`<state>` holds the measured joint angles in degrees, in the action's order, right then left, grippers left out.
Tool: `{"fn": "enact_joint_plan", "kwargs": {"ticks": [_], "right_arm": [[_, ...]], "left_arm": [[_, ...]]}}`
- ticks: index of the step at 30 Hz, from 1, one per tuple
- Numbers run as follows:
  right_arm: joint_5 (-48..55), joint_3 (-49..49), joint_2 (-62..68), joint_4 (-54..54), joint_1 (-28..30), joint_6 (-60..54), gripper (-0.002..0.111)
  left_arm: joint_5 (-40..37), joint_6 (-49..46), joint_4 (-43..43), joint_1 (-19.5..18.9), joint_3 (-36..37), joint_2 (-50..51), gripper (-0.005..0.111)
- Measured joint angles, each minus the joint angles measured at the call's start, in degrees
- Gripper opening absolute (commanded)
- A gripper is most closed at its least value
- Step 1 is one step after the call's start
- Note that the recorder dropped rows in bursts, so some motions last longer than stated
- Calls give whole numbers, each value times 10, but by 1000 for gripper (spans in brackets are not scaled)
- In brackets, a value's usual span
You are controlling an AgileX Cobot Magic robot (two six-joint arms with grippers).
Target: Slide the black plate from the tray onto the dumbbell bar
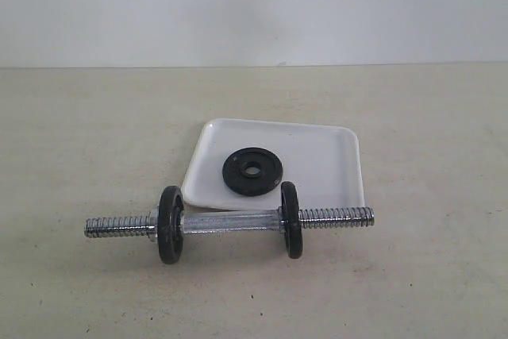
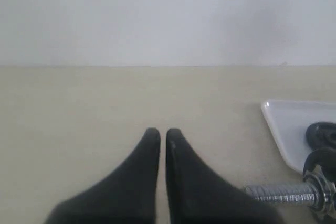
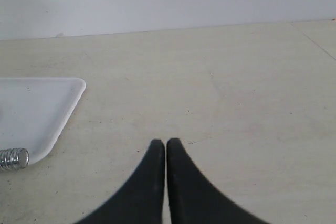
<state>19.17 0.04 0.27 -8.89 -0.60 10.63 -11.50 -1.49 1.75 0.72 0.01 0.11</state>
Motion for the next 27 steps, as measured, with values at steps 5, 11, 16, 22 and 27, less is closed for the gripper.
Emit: {"fn": "enact_joint_plan", "kwargs": {"ticks": [5, 11, 16, 22, 27], "right_arm": [[0, 0, 0, 0, 0, 0, 0], [0, 0, 0, 0, 0, 0, 0], [0, 0, 0, 0, 0, 0, 0], [0, 0, 0, 0, 0, 0, 0], [0, 0, 0, 0, 0, 0, 0]], "left_arm": [[115, 0, 8, 0, 0, 0, 4], [309, 133, 41, 0, 0, 0, 4], [463, 335, 10, 0, 0, -1, 4], [652, 499, -54, 0, 0, -1, 4], [748, 594, -97, 0, -10, -1, 4]]}}
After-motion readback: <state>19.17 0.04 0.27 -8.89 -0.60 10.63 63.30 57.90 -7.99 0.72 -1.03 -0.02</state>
